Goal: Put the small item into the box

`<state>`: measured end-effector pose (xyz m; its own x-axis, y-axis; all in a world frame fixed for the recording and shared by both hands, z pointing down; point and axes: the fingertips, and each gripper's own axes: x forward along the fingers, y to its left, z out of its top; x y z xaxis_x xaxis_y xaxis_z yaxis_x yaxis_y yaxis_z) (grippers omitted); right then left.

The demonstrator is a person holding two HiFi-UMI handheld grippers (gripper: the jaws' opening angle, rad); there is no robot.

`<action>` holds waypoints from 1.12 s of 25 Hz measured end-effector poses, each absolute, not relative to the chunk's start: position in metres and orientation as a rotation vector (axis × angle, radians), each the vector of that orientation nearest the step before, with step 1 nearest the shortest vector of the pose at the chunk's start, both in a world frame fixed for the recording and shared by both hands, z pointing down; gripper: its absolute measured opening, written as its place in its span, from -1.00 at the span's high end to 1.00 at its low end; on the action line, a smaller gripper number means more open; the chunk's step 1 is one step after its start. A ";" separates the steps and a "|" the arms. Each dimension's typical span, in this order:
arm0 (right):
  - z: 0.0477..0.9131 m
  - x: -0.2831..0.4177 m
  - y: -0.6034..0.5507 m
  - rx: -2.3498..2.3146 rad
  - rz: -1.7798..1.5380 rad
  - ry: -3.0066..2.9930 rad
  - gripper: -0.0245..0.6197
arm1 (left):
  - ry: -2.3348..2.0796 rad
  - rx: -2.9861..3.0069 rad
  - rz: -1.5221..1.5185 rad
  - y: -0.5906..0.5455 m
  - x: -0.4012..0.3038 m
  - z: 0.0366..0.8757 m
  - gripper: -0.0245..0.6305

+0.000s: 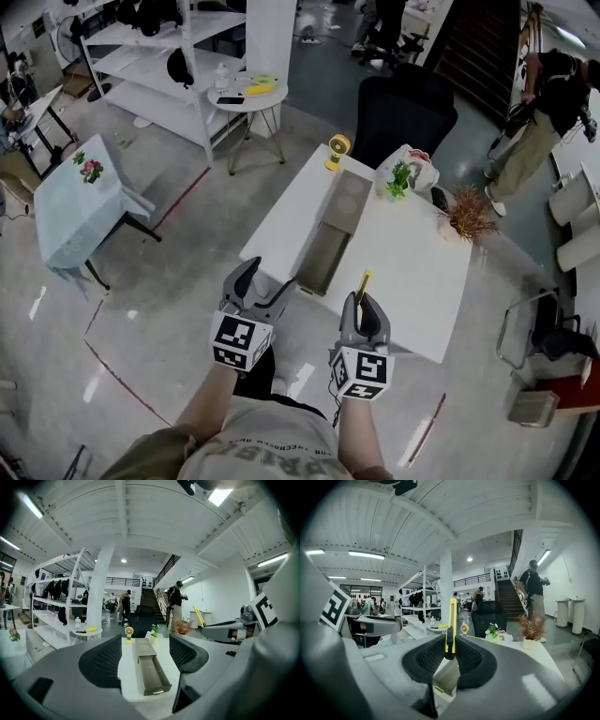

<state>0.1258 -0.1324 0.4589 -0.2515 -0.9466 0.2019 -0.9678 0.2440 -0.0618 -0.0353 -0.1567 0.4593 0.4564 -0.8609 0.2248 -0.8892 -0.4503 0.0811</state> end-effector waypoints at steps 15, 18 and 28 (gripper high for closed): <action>0.469 0.118 -0.265 1.989 0.356 -2.234 0.73 | -1.335 2.618 0.264 -0.305 -0.037 0.469 0.00; 0.484 0.119 -0.282 2.014 0.440 -2.190 0.73 | -1.301 2.631 0.277 -0.328 -0.039 0.473 0.00; 0.547 0.110 -0.300 1.983 0.677 -2.038 0.73 | -1.203 2.615 0.317 -0.361 -0.035 0.503 0.00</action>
<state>0.1096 -0.2997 0.5468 -0.0666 -0.8847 0.4614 -0.9850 -0.0156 -0.1721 -0.0354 -0.3611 0.5027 0.6364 -0.7125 0.2957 -0.7657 -0.6298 0.1304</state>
